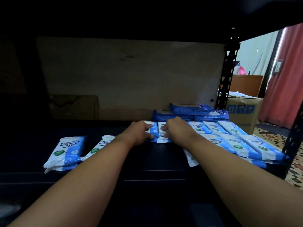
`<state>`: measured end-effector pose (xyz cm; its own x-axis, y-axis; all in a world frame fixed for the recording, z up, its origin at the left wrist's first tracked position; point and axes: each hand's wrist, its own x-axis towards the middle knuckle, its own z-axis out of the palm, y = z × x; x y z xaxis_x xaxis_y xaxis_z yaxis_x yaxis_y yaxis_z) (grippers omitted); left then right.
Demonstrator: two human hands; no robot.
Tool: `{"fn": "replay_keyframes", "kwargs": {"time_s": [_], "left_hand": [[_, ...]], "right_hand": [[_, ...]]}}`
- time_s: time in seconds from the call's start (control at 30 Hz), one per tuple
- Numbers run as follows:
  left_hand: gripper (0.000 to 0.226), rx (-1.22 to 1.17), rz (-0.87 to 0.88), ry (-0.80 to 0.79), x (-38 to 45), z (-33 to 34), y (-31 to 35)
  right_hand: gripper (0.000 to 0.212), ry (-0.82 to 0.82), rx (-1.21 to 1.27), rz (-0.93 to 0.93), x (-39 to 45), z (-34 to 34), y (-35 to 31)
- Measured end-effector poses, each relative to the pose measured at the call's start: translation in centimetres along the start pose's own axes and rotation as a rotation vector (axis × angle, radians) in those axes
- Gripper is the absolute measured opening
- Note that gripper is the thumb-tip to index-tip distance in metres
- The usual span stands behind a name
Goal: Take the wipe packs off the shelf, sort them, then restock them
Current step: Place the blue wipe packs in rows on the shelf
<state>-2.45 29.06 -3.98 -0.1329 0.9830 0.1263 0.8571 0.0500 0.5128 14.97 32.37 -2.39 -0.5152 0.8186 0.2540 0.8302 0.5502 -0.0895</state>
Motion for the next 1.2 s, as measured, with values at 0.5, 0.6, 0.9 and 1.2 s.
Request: {"fn": "replay_keyframes", "kwargs": {"time_s": [0.5, 0.6, 0.9, 1.2], "left_hand": [[0.052, -0.313, 0.064, 0.301, -5.4, -2.7, -0.7], [0.052, -0.562, 0.031, 0.371, -6.0, -4.9, -1.5], [0.03, -0.007, -0.449, 0.45, -12.2, -11.8, -10.3], [0.047, -0.254, -0.427, 0.327, -15.1, -10.1, -12.7]], "right_hand": [[0.039, 0.033, 0.037, -0.08, -3.1, -1.0, -5.2], [0.037, 0.052, 0.089, -0.138, -3.6, -0.8, -8.5], [0.09, -0.211, 0.305, -0.319, -5.4, -1.0, -16.0], [0.077, -0.236, 0.13, -0.286, -5.3, 0.8, -18.2]]}}
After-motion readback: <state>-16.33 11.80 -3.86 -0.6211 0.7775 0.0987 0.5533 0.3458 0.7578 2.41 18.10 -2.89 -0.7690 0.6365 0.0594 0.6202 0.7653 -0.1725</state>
